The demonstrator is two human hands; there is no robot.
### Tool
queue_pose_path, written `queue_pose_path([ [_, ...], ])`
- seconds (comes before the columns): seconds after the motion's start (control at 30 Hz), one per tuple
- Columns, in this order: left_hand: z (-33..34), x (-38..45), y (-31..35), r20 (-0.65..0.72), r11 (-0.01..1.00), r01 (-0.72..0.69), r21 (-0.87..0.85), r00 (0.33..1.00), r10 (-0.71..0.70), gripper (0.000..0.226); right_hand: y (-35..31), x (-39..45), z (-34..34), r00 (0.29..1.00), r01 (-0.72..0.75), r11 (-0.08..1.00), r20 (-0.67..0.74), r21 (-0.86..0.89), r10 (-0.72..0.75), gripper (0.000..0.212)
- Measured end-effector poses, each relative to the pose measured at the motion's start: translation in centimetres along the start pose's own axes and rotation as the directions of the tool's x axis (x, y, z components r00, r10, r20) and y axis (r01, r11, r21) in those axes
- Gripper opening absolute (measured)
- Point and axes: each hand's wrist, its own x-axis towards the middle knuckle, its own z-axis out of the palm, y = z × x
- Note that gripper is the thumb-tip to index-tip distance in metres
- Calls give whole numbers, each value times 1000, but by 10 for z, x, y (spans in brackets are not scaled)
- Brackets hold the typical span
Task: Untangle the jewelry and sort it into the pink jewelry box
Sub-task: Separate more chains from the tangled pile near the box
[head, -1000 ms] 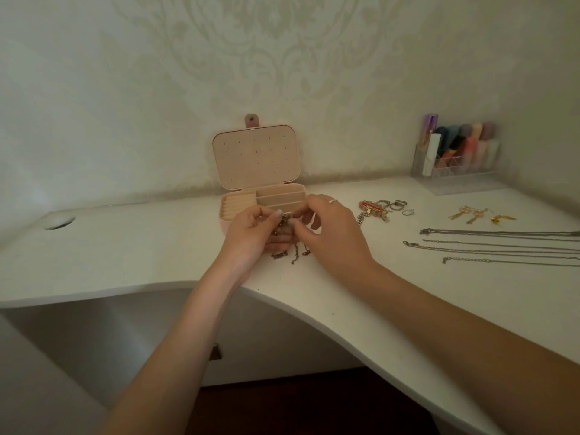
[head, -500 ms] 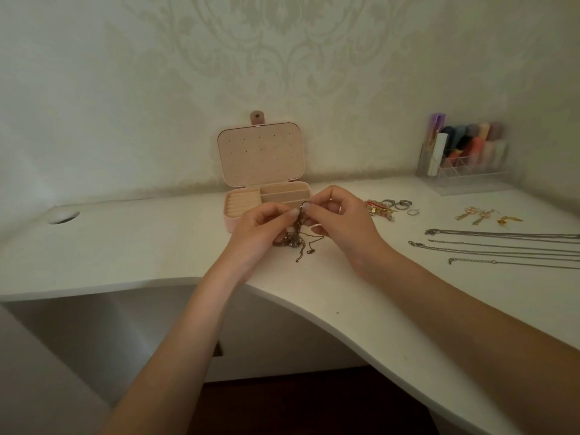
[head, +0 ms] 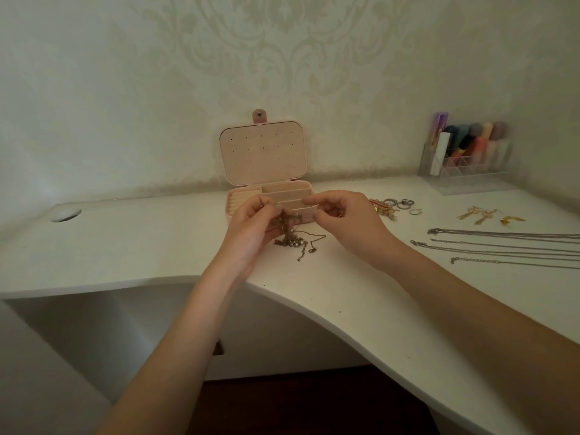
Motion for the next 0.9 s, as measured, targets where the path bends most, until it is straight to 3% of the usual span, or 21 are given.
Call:
queue_pose_path([
  [0.1, 0, 0, -2, -36, 1000, -8, 15, 999, 9, 21, -1, -1, 1, 999, 33, 987, 16, -157, -31, 23],
  [0.23, 0, 1, -4, -47, 996, -9, 85, 999, 13, 19, -4, -2, 5, 1000, -8, 992, 17, -124, 10, 24],
  [0.33, 1, 1, -6, -36, 980, -11, 198, 999, 19, 19, -10, -2, 7, 977, -211, 963, 68, 167, 203, 28],
  [0.43, 1, 1, -7, -25, 965, -32, 258, 999, 40, 19, -16, -3, 7, 924, -383, 768, 213, 514, 318, 30],
  [0.53, 0, 2, -8, -14, 953, -49, 298, 998, 56, 18, -14, -4, 4, 888, -459, 623, 307, 633, 343, 27],
  [0.6, 0, 2, -8, -10, 958, -53, 280, 998, 58, 17, -14, -5, 2, 870, -493, 600, 350, 630, 347, 26],
  [0.7, 0, 2, -7, -34, 969, -59, 240, 997, 69, 15, -15, -5, 2, 880, -472, 719, 322, 510, 349, 22],
  [0.8, -2, 3, -6, -40, 984, -40, 174, 998, 48, 12, -16, -4, 2, 921, -379, 894, 194, 240, 338, 17],
  [0.9, -1, 1, -4, -2, 994, -30, 101, 1000, 31, 8, -12, -7, 4, 962, -253, 961, 136, 114, 238, 16],
])
